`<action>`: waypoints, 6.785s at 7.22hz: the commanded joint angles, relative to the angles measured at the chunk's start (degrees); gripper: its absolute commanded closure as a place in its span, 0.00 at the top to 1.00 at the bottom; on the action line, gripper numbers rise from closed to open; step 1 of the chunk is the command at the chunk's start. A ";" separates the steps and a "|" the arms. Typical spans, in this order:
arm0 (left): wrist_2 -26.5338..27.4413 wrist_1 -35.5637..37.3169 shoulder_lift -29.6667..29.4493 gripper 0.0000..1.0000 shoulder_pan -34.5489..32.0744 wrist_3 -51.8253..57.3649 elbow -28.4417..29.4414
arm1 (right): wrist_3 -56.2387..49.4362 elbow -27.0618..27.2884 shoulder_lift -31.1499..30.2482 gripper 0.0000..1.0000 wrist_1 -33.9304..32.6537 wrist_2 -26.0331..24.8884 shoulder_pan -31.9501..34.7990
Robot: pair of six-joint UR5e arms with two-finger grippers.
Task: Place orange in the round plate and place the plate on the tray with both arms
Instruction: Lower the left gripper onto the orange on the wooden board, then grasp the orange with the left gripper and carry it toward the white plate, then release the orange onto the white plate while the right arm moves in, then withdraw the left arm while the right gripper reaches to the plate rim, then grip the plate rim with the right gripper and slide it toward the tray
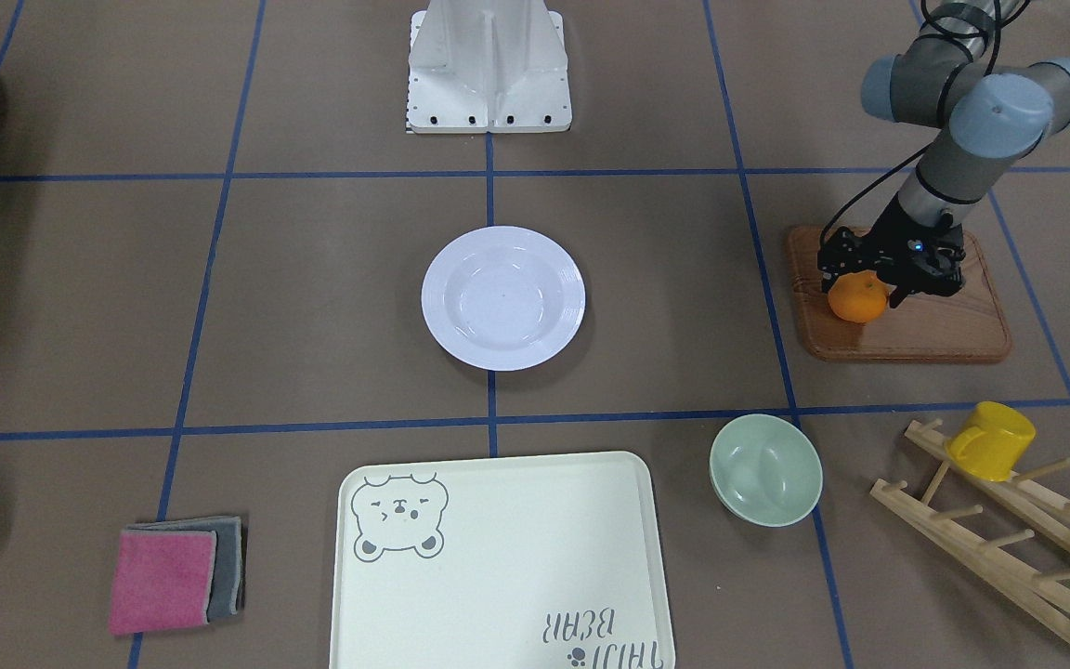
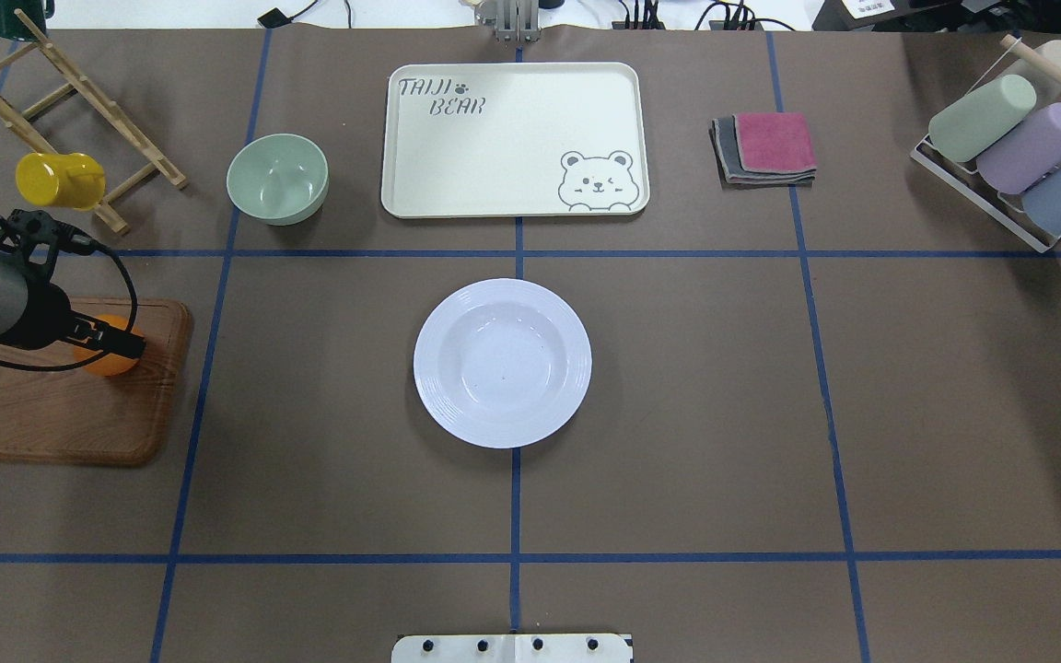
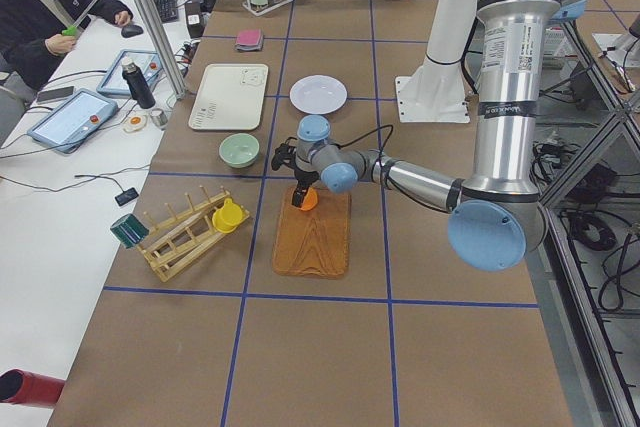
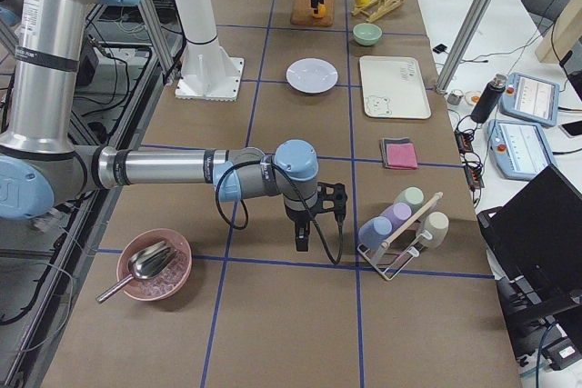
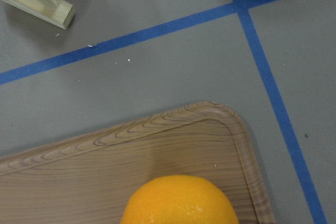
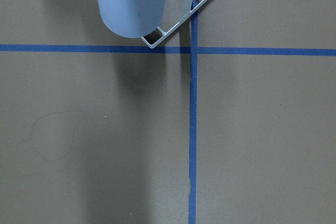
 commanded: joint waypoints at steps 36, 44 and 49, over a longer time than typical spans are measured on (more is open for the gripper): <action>-20.52 34.48 -2.17 0.99 -43.26 54.26 6.67 | 120.41 4.14 26.68 1.00 37.50 -77.79 -80.32; -20.61 34.39 -2.17 0.99 -43.26 54.26 6.50 | 120.23 -9.17 33.83 0.77 36.88 -77.90 -78.23; -20.61 34.39 -2.17 0.99 -43.26 54.26 6.41 | 120.41 -13.13 37.09 0.00 37.49 -77.63 -77.08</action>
